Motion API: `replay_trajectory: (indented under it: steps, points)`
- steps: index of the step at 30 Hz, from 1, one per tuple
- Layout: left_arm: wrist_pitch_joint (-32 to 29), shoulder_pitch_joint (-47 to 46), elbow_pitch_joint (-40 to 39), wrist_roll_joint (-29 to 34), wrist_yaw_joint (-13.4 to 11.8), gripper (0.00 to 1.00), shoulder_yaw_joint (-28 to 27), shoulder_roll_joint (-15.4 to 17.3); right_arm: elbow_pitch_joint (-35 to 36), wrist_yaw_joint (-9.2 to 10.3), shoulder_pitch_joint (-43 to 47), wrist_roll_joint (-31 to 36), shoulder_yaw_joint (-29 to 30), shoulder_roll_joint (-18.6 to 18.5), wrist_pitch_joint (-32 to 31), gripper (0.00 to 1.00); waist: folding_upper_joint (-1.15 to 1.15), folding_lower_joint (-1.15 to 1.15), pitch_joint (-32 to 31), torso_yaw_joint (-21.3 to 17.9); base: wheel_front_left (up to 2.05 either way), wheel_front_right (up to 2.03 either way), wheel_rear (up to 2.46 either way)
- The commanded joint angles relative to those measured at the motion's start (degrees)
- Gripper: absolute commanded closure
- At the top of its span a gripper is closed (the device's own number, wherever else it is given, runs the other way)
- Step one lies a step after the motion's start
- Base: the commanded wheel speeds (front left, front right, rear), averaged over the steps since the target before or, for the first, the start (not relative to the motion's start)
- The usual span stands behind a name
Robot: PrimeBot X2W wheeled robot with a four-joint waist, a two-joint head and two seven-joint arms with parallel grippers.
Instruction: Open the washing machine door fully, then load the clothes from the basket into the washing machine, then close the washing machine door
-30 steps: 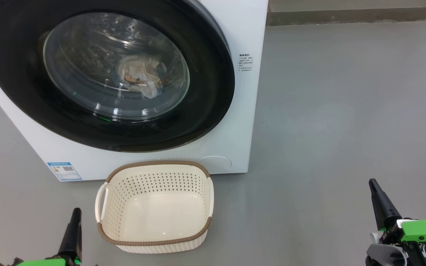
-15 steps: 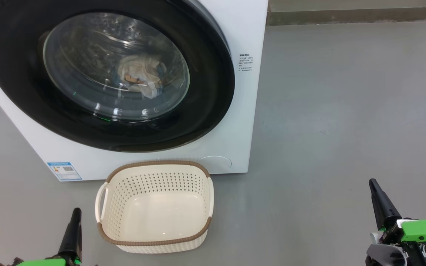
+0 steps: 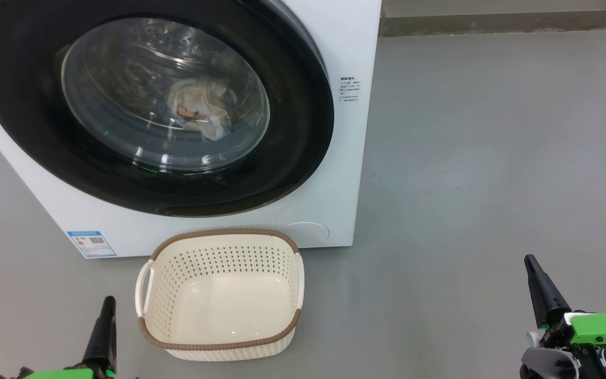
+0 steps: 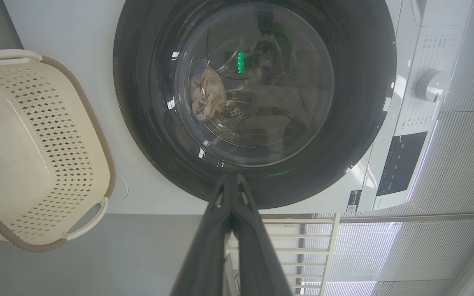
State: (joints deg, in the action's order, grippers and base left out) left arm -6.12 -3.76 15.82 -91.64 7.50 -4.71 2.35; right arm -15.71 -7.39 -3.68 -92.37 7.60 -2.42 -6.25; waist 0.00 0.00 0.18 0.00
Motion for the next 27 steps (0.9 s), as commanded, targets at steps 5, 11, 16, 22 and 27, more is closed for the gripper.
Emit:
replay_trajectory:
  steps: [5, 11, 16, 22, 27]
  points:
    - [-0.36, -2.42, -1.79, -0.53, -0.01, 1.0, -1.81, 0.53, 1.68, -0.1, -2.51, 0.24, -1.03, -0.47, -0.28, 1.0, 0.0, 0.0, 0.0, 0.0, 0.0, 0.0, 0.0]
    - [-0.36, -2.42, -1.79, -0.53, -0.01, 1.0, -1.8, 0.53, 1.68, -0.1, -2.51, 0.25, -1.03, -0.47, -0.28, 1.0, 0.0, 0.0, 0.0, 0.0, 0.0, 0.0, 0.0]
    - [-0.36, -2.42, -1.79, -0.53, -0.01, 1.0, -1.8, 0.53, 1.68, -0.1, -2.51, 0.25, -1.03, -0.47, -0.28, 1.0, 0.0, 0.0, 0.0, 0.0, 0.0, 0.0, 0.0]
    - [-0.36, -2.42, -1.79, -0.53, -0.01, 1.0, -1.8, 0.53, 1.68, -0.1, -2.51, 0.25, -1.02, -0.46, -0.28, 1.0, 0.0, 0.0, 0.0, 0.0, 0.0, 0.0, 0.0]
    - [-0.36, -2.42, -1.79, -0.53, -0.01, 1.0, -1.8, 0.53, 1.68, -0.1, -2.51, 0.25, -1.02, -0.46, -0.28, 1.0, 0.0, 0.0, 0.0, 0.0, 0.0, 0.0, 0.0]
